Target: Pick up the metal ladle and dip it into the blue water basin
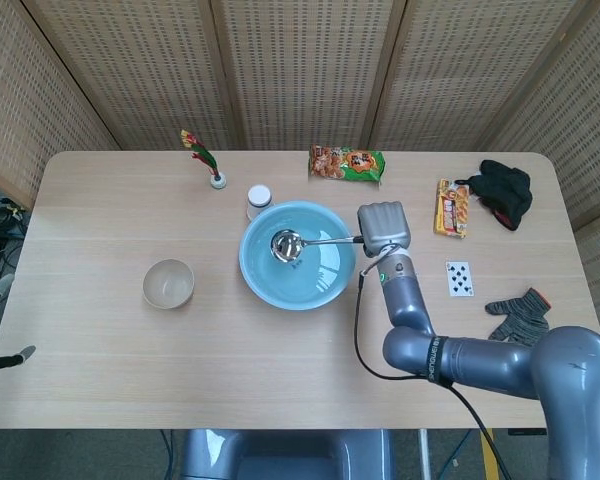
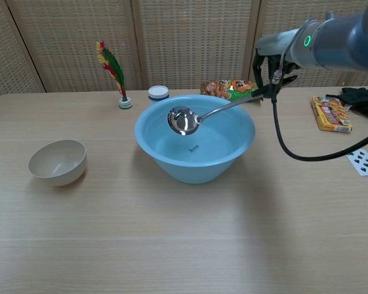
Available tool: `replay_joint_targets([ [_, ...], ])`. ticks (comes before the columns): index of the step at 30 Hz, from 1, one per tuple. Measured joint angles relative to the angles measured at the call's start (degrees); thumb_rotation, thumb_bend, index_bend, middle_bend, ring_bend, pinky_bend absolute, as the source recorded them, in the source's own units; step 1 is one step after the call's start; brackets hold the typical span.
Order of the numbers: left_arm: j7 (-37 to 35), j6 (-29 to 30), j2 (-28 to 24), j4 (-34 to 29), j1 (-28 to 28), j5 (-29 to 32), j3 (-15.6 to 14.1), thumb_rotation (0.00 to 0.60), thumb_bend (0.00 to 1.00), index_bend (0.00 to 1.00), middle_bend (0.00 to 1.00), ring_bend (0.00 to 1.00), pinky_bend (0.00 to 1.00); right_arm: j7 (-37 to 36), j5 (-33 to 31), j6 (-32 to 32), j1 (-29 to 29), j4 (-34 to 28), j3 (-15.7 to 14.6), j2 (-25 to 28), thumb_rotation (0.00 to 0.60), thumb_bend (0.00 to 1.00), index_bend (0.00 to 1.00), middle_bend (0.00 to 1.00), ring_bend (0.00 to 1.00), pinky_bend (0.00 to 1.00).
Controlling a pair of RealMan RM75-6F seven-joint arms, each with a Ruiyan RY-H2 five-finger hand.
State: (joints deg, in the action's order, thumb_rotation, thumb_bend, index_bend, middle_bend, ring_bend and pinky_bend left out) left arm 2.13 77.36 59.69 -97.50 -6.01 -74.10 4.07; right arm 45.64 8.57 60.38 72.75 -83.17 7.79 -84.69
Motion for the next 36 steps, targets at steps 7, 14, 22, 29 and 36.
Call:
replay_joint_targets([
  [7,-0.05,-0.68,0.03,0.22,-0.3,0.42,0.03,0.6,0.0,0.0,0.0,0.0,0.0,5.41,4.93,3.13,-0.09,7.31,-1.59,-6.85,0.6,0.82,0.82,1.0,0.99,1.0],
  [14,-0.21,-1.27,0.04,0.48,-0.54,1.02,0.17,0.6,0.0,0.0,0.0,0.0,0.0,10.61,10.81,6.1,-0.3,13.02,-2.92,-12.51,0.6,0.82,0.82,1.0,1.0,1.0],
  [22,-1.02,-1.93,-0.16,0.84,-0.77,1.72,0.41,0.6,0.0,0.0,0.0,0.0,0.0,18.44,13.96,6.3,-0.54,18.97,-2.73,-17.45,0.6,0.82,0.82,1.0,1.0,1.0],
  [29,-1.51,-2.61,-0.25,1.24,-1.05,2.04,0.46,0.6,0.0,0.0,0.0,0.0,0.0,23.56,14.56,5.37,-1.5,21.29,-1.48,-20.07,0.6,0.83,0.83,1.0,1.0,1.0],
  [36,-1.76,-2.59,-0.37,1.24,-1.02,1.88,0.35,0.6,0.0,0.0,0.0,0.0,0.0,28.25,14.22,5.43,-2.42,20.87,-0.2,-20.72,0.6,0.82,0.83,1.0,1.0,1.0],
])
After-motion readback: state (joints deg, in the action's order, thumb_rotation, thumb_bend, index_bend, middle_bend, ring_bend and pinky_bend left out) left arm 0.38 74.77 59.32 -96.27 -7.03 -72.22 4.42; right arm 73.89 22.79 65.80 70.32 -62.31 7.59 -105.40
